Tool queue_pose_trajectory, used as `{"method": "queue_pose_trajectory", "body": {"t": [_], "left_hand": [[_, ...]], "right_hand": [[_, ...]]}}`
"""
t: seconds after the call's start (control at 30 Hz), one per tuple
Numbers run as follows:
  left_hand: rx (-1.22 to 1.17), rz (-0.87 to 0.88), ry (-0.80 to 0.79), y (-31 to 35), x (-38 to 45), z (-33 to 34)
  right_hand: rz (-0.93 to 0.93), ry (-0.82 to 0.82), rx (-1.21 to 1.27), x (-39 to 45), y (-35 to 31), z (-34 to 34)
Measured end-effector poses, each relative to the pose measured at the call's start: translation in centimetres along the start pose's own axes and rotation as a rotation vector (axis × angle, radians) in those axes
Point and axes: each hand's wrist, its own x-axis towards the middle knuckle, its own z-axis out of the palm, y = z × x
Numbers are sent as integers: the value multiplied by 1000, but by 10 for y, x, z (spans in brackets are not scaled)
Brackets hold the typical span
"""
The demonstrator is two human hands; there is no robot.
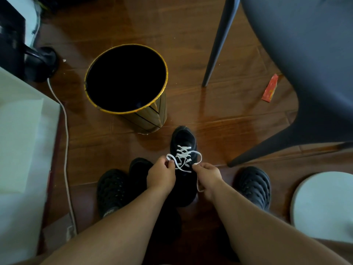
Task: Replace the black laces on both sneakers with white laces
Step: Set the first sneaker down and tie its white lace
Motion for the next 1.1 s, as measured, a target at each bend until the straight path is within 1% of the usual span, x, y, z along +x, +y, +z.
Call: {"method": "queue_pose_trajectory", "body": {"t": [0.17, 0.23, 0.37, 0.43, 0.5, 0.6, 0.67, 0.77, 0.83, 0.97, 1.03, 1.1], "left_hand": [[45, 39, 9, -1, 1, 2], [65, 45, 14, -1, 0, -1], [146, -11, 106, 2, -3, -8], [151, -48, 152, 5, -6, -6], [131, -73, 153, 6, -8, -2], [108, -75, 87, 5, -10, -2], [81, -36, 17, 0, -7, -6], [118, 15, -152, -8, -2, -18], [230, 103, -238, -11, 1, -27], [540, 298, -378, -1, 10, -55], [641, 307, -376, 0, 18, -70], [705, 267, -279, -3, 25, -83]], "right_hand": [[-52, -13, -52, -8, -5, 2], [-100, 31, -110, -6, -4, 3], [-203, 191, -385, 0, -1, 1], [-256, 219, -455, 0, 1, 2], [-278, 221, -466, -1, 2, 4], [-263, 202, -452, -2, 3, 2], [-262, 165, -481, -3, 2, -4], [-273, 53, -607, -5, -2, -16], [-282, -13, -704, -7, -8, -24], [-339, -131, -914, -14, -27, -37], [-382, -136, -1060, -11, -33, -45], [-409, -129, -1190, -7, -36, -55]]}}
